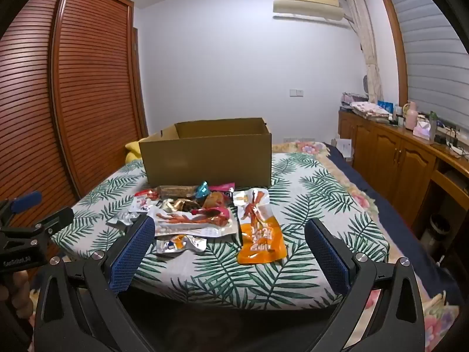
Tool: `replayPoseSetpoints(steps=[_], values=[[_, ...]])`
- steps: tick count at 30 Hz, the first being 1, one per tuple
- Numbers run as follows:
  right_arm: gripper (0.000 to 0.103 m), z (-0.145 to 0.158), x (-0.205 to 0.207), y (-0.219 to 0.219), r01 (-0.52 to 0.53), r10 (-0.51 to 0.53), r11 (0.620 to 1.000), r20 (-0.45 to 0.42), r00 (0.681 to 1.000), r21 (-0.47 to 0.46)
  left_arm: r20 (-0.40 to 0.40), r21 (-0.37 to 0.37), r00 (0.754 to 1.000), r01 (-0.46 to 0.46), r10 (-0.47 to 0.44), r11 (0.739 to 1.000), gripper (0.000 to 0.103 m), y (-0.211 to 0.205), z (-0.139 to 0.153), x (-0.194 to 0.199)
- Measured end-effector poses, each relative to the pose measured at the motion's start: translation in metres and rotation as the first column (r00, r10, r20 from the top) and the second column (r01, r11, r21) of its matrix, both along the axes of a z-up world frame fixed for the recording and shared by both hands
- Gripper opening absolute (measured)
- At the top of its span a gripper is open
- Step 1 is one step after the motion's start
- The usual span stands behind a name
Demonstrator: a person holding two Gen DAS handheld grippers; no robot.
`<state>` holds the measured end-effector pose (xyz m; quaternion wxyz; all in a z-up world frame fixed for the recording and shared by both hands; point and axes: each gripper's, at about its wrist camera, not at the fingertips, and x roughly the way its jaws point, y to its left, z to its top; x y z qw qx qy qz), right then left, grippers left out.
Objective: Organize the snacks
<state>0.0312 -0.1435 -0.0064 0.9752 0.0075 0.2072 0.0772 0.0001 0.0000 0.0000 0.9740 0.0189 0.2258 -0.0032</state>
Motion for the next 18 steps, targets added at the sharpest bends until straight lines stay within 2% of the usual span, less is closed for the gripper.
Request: replayPoseSetpoints(steps=[18], values=[[0.103,-0.0003,-0.0005,0.0001,-0.003,0.003,1.000,0.004,1.000,0.004,0.016,-0.005,1.000,0.006,-0.006,1.000,0.103,0.0035,0.0082,-0.0055]])
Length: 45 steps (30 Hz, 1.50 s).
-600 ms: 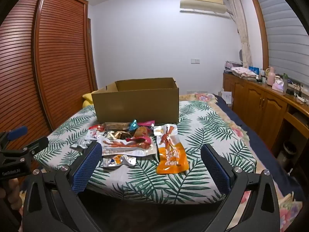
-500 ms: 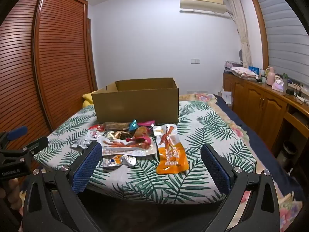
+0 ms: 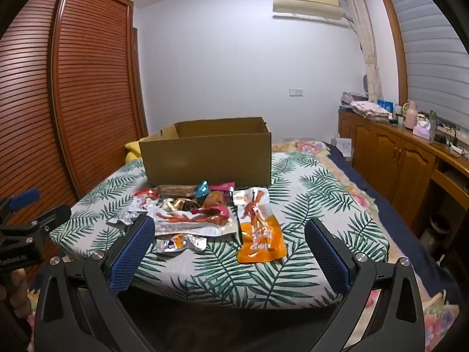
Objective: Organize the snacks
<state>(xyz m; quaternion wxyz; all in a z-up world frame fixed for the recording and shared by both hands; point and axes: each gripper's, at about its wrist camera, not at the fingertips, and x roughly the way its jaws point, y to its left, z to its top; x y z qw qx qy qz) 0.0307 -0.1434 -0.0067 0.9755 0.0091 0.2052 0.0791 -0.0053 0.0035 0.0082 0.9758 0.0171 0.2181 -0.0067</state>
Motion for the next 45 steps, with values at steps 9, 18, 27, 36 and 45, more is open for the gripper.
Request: replayPoseSetpoints(steps=[9,18,27,36,45], values=[[0.103,0.0023,-0.0024,0.0006,-0.001,0.001,1.000,0.000,1.000,0.001,0.005,0.007,1.000,0.003,-0.004,1.000,0.103,-0.0050,-0.0008,0.0028],[0.103,0.0028,-0.0018,0.0000,0.000,0.000,1.000,0.002,1.000,0.001,0.010,0.009,1.000,0.008,-0.008,1.000,0.103,-0.0047,0.0015,0.0027],[0.103,0.0038,-0.0023,0.0004,0.001,-0.001,1.000,0.001,1.000,0.000,0.012,0.012,1.000,0.007,-0.007,1.000,0.103,-0.0056,0.0012,0.0023],[0.103,0.0033,-0.0024,-0.0006,0.001,-0.001,1.000,0.001,1.000,-0.001,0.013,0.012,1.000,0.008,-0.008,1.000,0.103,-0.0063,0.0009,0.0017],[0.103,0.0043,-0.0031,-0.0009,0.002,-0.002,1.000,0.000,1.000,-0.003,0.014,0.013,1.000,0.008,-0.008,1.000,0.103,-0.0068,0.0005,0.0015]])
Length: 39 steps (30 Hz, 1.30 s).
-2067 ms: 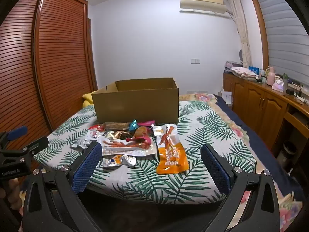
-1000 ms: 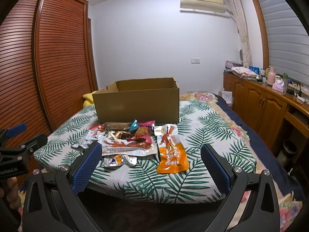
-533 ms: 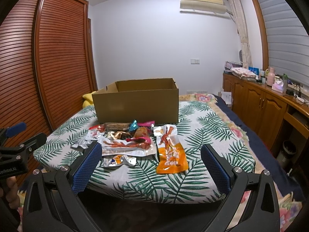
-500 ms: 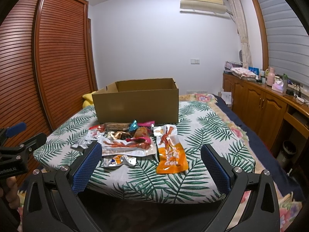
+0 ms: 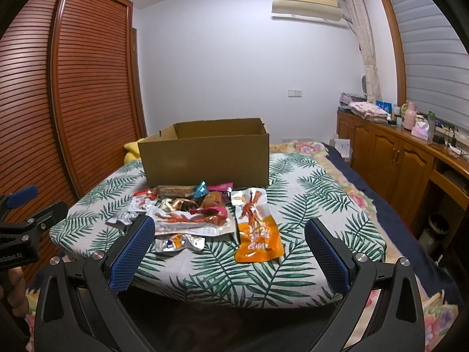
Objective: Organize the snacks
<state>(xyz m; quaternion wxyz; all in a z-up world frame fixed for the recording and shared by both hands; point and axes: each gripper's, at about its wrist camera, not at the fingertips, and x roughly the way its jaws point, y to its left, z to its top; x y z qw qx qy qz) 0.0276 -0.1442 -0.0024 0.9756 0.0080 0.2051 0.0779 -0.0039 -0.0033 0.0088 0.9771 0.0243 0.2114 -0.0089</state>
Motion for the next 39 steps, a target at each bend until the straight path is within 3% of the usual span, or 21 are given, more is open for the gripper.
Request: replayPoseSetpoints(steps=[25,39], values=[[0.103,-0.003,-0.001,-0.004,0.001,-0.001,1.000,-0.004,1.000,-0.003,-0.012,-0.007,1.000,0.005,-0.005,1.000,0.103,0.000,0.001,-0.001],[0.103,-0.022,0.034,-0.010,-0.028,0.025,0.999,-0.066,0.997,-0.035,-0.100,-0.011,0.995,0.025,-0.026,1.000,0.103,0.007,-0.024,0.043]])
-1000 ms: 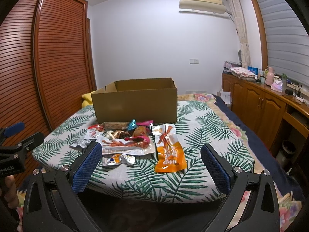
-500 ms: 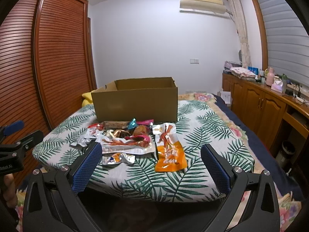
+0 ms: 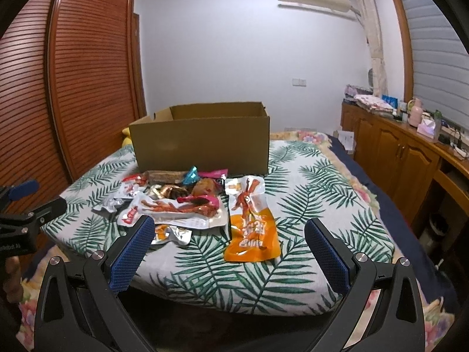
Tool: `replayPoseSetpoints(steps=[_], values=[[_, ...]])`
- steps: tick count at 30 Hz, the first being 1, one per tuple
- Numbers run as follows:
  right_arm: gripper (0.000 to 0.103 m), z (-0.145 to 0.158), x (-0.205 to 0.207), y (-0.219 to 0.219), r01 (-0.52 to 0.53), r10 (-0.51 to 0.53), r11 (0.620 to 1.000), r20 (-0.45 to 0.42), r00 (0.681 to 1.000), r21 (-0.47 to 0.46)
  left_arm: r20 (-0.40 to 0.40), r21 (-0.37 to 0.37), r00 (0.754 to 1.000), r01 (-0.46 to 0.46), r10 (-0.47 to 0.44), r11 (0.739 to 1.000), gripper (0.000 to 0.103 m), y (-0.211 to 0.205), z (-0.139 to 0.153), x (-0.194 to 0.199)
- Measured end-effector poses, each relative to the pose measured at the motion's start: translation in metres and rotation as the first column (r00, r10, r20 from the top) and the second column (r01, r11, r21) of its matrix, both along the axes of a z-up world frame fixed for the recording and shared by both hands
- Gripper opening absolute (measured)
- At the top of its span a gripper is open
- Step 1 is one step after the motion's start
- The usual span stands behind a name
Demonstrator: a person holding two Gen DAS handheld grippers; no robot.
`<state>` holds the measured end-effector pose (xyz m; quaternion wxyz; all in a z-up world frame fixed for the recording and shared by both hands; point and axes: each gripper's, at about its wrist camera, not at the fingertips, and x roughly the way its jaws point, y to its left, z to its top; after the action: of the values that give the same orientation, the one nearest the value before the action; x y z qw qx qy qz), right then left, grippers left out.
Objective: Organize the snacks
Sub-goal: 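Grasp the white duck-neck packet with left tool while right tool grasps orange chicken-feet packet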
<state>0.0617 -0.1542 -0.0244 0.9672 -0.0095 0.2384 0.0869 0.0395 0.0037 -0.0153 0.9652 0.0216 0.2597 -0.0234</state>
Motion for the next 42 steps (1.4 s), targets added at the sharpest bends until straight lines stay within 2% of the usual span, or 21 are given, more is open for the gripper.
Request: replayPoseSetpoints(steps=[11,21,30,32,37,42], values=[[0.102,-0.012,0.045,-0.016,-0.101,0.102,0.995,-0.120,0.987,0.011,-0.091,-0.051,0.995,0.036,-0.040,0.998,0.102,0.018,-0.008,0.056],[0.095,-0.031,0.095,-0.026,-0.166,0.167,0.986,-0.252,0.953,0.024,-0.227,-0.107,0.972,0.036,-0.060,0.994,0.100,0.035,-0.029,0.115],[0.088,-0.049,0.143,-0.033,-0.212,0.213,0.976,-0.362,0.907,0.045,-0.317,-0.110,0.945,0.053,-0.085,0.993,0.099,0.043,-0.042,0.158],[0.084,-0.053,0.154,-0.033,-0.220,0.218,0.975,-0.381,0.898,0.039,-0.340,-0.113,0.935,0.062,-0.097,0.992,0.099,0.043,-0.046,0.167],[0.076,-0.060,0.169,-0.027,-0.248,0.234,0.969,-0.412,0.880,0.021,-0.386,-0.147,0.914,0.073,-0.125,0.986,0.097,0.045,-0.054,0.184],[0.073,-0.060,0.183,-0.025,-0.271,0.246,0.963,-0.423,0.872,0.002,-0.423,-0.172,0.894,0.082,-0.149,0.982,0.094,0.046,-0.060,0.201]])
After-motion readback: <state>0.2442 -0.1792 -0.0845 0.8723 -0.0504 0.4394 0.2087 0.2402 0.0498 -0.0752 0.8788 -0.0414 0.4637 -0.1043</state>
